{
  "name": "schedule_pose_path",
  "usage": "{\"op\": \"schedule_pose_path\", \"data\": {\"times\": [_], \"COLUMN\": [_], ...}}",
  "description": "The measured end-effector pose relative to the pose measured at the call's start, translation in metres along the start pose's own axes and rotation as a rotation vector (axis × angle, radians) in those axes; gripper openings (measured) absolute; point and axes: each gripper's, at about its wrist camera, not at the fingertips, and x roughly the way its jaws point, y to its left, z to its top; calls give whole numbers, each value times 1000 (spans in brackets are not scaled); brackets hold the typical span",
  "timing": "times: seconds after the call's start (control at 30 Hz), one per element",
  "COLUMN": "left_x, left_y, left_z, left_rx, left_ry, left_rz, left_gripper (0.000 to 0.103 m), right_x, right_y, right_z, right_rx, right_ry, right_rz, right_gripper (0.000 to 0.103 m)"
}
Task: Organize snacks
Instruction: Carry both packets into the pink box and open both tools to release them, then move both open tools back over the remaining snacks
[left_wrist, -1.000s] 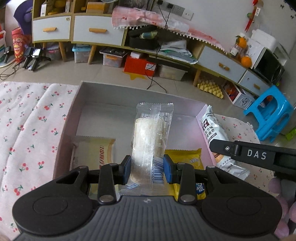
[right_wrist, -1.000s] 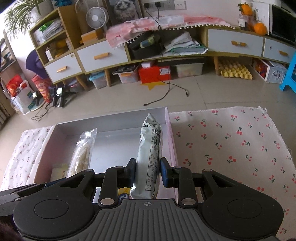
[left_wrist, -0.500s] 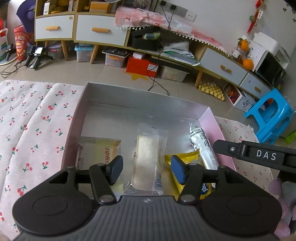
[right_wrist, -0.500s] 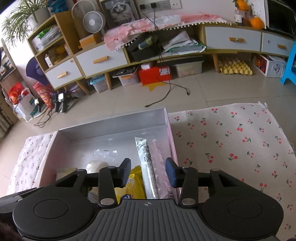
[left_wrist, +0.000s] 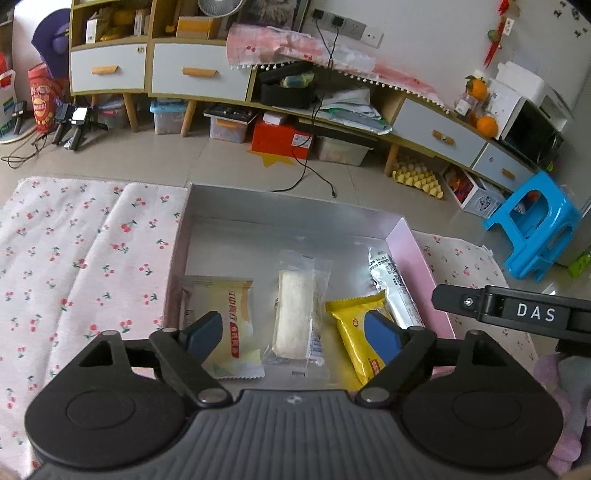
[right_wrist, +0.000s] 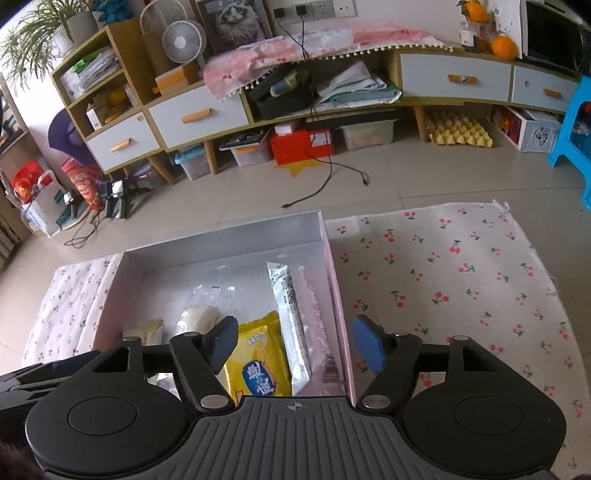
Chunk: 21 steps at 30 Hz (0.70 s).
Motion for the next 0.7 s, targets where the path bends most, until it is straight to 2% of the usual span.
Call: {"op": "schedule_pose_path", "data": {"times": [0.27, 0.7], "left_x": [-25, -54], "left_y": [1, 3], "left_z": [-8, -32], "left_rx": [24, 105], "left_ry": [-3, 39], "left_rz": [12, 40], "left_gripper": [96, 101], "right_x": [-34, -75], "right_y": [-6, -3], "right_z": [-6, -34], "right_rx": [9, -19], "right_ry": [-8, 28], "right_rz": [-25, -53], "right_gripper": [80, 87]}}
